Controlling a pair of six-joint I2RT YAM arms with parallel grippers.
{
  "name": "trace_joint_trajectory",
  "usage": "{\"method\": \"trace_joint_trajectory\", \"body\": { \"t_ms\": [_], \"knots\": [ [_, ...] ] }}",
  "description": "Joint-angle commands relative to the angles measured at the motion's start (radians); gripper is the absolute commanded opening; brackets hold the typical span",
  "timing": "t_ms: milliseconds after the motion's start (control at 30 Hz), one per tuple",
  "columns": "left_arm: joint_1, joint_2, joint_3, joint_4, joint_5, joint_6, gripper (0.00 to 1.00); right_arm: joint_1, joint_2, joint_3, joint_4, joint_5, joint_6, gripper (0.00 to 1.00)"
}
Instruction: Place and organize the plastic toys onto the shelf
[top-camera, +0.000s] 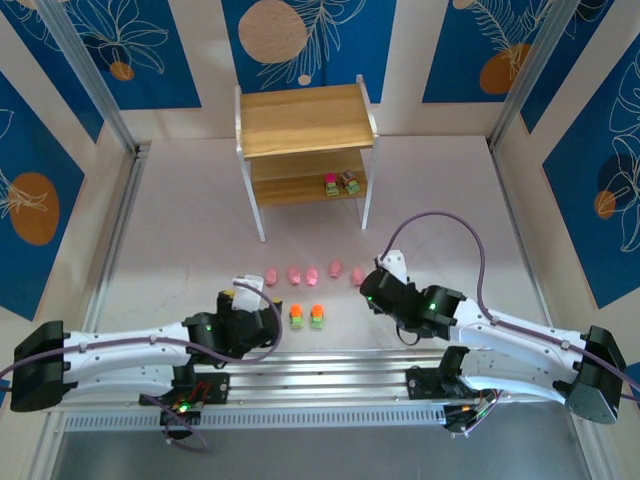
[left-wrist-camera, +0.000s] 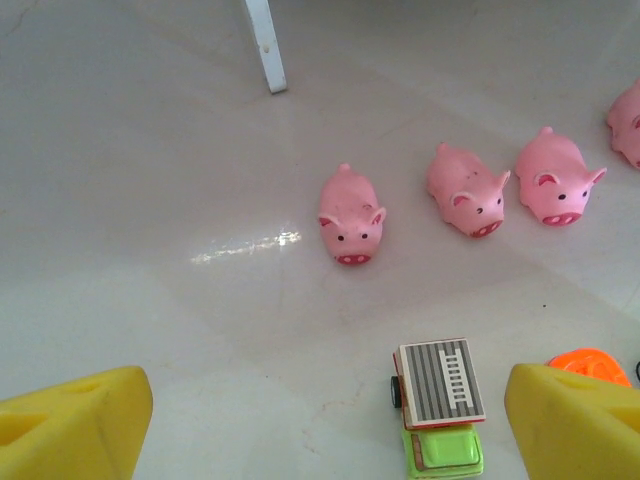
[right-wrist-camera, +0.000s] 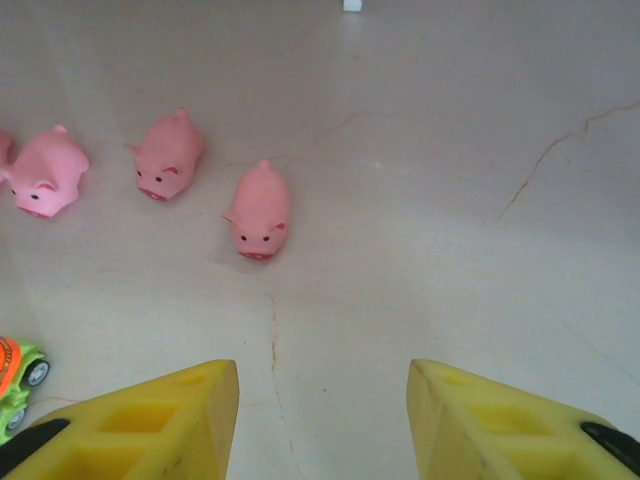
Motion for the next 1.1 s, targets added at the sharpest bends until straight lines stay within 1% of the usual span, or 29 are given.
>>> {"method": "trace_joint_trajectory", "body": {
  "t_ms": [0, 133, 500, 833, 1067],
  "knots": [
    [-0.016, 0.018, 0.033, -0.018, -0.012, -0.063, 0.91, 0.006, -0.027, -0.027, -0.020, 0.018, 0.030, 0.48],
    [-0.020, 0.048, 0.024, 0.007, 0.008, -0.097, 0.91, 0.006, -0.047, -0.040, -0.014, 0.010, 0.026, 0.48],
    [-0.022, 0.118, -0.008, 0.102, 0.058, -0.140, 0.88, -0.017, -0.060, -0.055, 0.006, -0.023, 0.011, 0.46],
    [-0.020, 0.215, -0.030, 0.167, 0.097, -0.177, 0.86, -0.029, -0.065, -0.060, 0.011, -0.036, 0.007, 0.40],
    [-0.019, 0.243, -0.044, 0.203, 0.101, -0.187, 0.83, -0.034, -0.067, -0.061, 0.012, -0.043, 0.004, 0.36]
  ]
}}
